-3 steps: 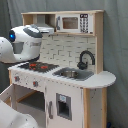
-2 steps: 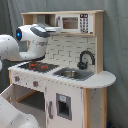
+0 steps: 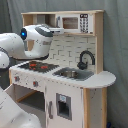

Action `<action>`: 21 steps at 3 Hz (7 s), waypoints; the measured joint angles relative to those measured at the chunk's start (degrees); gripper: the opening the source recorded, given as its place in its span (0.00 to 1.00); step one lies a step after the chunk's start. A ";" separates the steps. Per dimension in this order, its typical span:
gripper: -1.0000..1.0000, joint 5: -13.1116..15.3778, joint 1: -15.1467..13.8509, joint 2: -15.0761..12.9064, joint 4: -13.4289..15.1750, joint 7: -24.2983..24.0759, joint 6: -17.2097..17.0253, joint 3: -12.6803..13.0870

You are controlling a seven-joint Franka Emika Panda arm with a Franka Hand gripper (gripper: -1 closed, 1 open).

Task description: Play with the kitchen

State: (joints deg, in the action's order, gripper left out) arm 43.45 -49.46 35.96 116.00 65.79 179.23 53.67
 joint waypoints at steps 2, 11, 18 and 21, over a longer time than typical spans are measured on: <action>1.00 -0.12 -8.31 -1.54 -6.10 -0.01 -0.04 6.94; 0.00 -0.03 8.49 -0.53 7.71 2.60 19.20 -10.92; 1.00 -12.81 21.79 14.83 16.33 -1.47 5.04 1.54; 1.00 -20.32 29.73 24.18 21.25 -4.51 -3.15 9.66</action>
State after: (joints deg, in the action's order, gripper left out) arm 23.14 -19.74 60.15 137.25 61.28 176.08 63.33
